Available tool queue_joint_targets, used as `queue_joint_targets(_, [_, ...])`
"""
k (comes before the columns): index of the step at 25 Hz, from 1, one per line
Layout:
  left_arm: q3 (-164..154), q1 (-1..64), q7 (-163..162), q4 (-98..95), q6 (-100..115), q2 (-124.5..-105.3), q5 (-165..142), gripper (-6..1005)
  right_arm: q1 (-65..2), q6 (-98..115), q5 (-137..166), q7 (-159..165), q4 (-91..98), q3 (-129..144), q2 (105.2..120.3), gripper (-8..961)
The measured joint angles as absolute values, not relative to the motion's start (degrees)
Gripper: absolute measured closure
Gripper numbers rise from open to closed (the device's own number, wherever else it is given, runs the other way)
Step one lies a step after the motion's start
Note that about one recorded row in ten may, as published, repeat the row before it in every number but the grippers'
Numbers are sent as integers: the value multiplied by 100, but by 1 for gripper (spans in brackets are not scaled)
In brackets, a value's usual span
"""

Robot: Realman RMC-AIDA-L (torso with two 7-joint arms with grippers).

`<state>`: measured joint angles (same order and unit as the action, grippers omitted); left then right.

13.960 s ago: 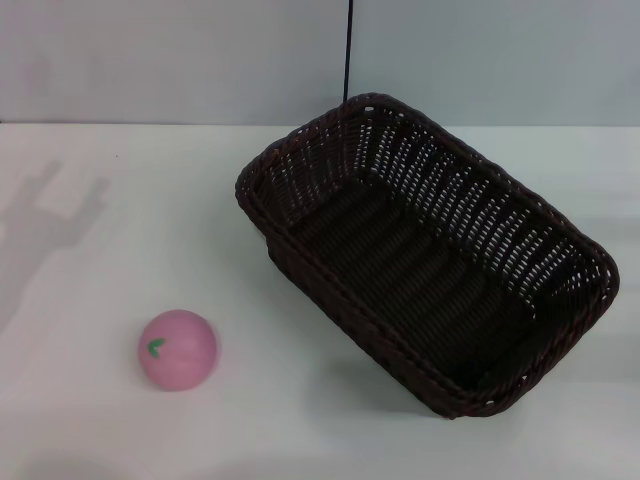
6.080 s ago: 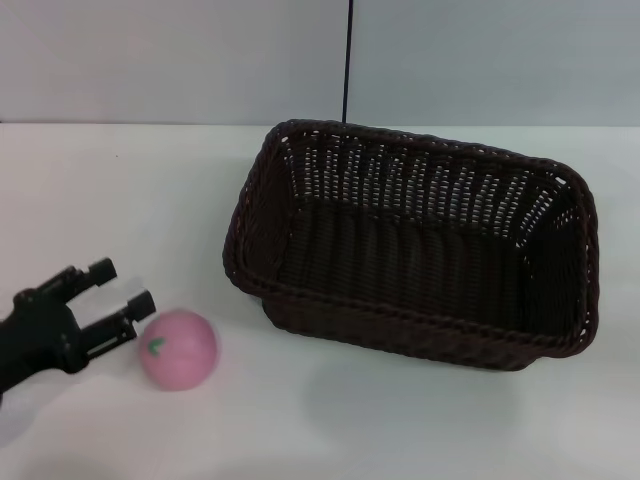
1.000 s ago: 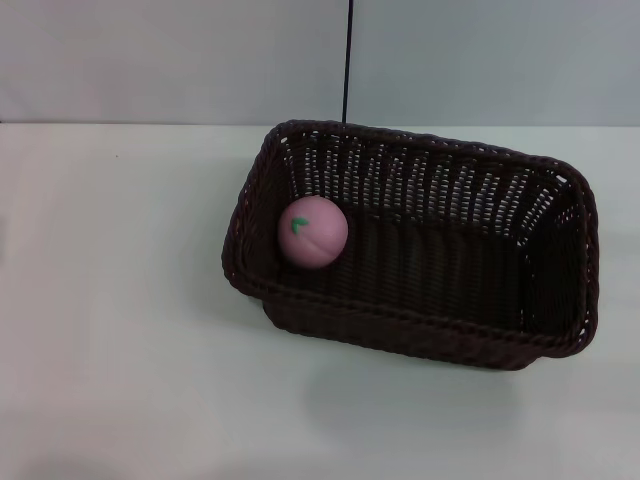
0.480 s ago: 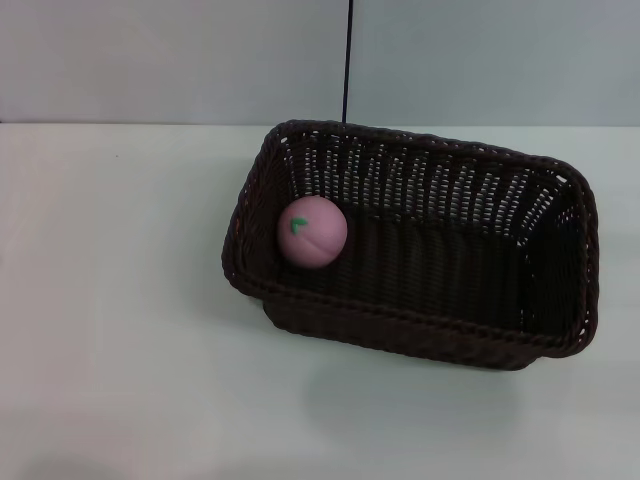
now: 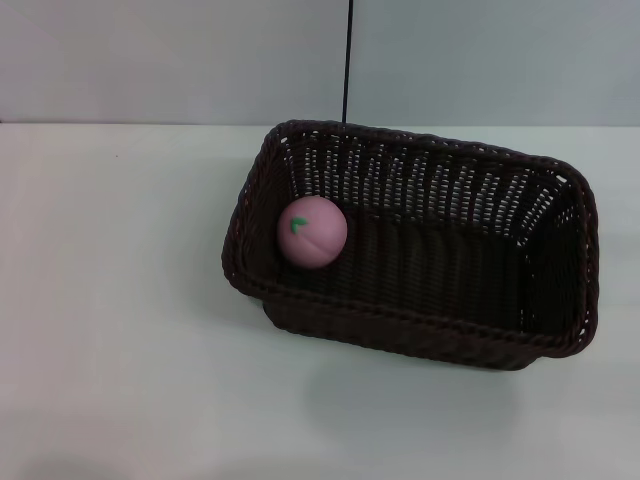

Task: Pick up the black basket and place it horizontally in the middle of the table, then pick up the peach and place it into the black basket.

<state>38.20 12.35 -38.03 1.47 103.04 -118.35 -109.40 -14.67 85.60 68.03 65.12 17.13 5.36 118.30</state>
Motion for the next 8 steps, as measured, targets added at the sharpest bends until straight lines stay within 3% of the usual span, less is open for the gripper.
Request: queue_joint_targets(8, [3823, 1216, -3903, 150, 10328, -11837, -10940, 1001, -1459, 8560, 6803, 6513, 1678, 536, 11830, 447])
